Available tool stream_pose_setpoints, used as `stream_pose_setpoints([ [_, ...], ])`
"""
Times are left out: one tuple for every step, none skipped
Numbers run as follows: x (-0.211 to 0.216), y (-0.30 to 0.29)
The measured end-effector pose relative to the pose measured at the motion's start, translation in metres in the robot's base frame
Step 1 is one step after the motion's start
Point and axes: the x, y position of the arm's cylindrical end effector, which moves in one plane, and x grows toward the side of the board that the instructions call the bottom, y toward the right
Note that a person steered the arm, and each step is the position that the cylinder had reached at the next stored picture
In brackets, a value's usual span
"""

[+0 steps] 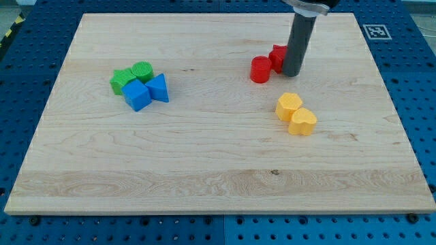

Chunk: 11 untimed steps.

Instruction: Place the red star towards the top center

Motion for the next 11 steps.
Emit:
stream_pose_setpoints([
  [-0.012,-0.029],
  [-0.026,-0.028],
  [-0.026,0.017],
  [-0.033,0.023],
  [-0.053,-0.014],
  [-0.059,-0.05],
  [-0.059,-0.07],
  [-0.059,-0.071],
  [-0.06,-0.083],
  [-0.077,-0.107],
  [-0.097,-0.113],
])
